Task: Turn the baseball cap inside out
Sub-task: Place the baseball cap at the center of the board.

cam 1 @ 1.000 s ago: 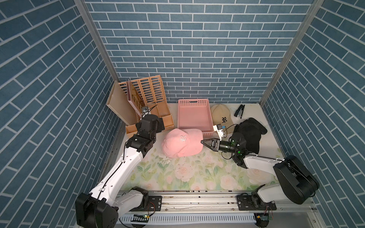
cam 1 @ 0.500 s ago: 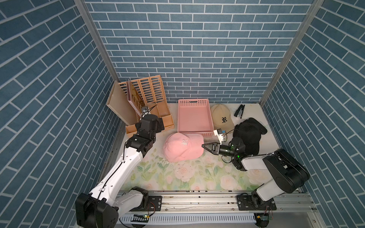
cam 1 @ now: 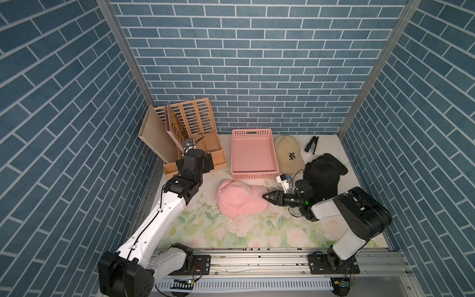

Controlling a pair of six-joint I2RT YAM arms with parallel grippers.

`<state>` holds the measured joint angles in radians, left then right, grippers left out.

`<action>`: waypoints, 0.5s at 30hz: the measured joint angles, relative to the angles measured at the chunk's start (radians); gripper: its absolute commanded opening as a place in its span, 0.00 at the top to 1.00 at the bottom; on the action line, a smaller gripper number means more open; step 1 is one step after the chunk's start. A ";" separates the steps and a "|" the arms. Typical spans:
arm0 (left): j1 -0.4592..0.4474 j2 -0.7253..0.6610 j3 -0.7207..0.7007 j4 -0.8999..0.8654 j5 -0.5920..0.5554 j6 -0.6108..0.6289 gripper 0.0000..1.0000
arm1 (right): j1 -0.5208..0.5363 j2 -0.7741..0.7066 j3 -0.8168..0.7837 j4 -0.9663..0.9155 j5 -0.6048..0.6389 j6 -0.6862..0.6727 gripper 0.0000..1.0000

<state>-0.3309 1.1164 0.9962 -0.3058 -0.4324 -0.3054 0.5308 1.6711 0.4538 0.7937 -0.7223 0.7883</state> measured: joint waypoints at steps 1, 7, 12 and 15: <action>0.000 0.000 0.000 0.000 0.000 0.001 0.05 | 0.000 -0.004 0.016 -0.057 0.019 -0.031 0.30; 0.002 0.000 0.000 0.000 0.002 0.005 0.05 | 0.000 -0.049 0.101 -0.375 0.153 -0.211 0.28; 0.004 0.005 0.000 0.000 -0.005 0.015 0.05 | -0.002 -0.128 0.123 -0.546 0.255 -0.283 0.28; 0.005 0.010 0.000 -0.003 -0.013 0.021 0.05 | -0.002 -0.202 0.123 -0.603 0.274 -0.297 0.28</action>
<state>-0.3264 1.1263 0.9962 -0.3088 -0.4458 -0.2844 0.5289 1.4689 0.5770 0.1905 -0.4480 0.4915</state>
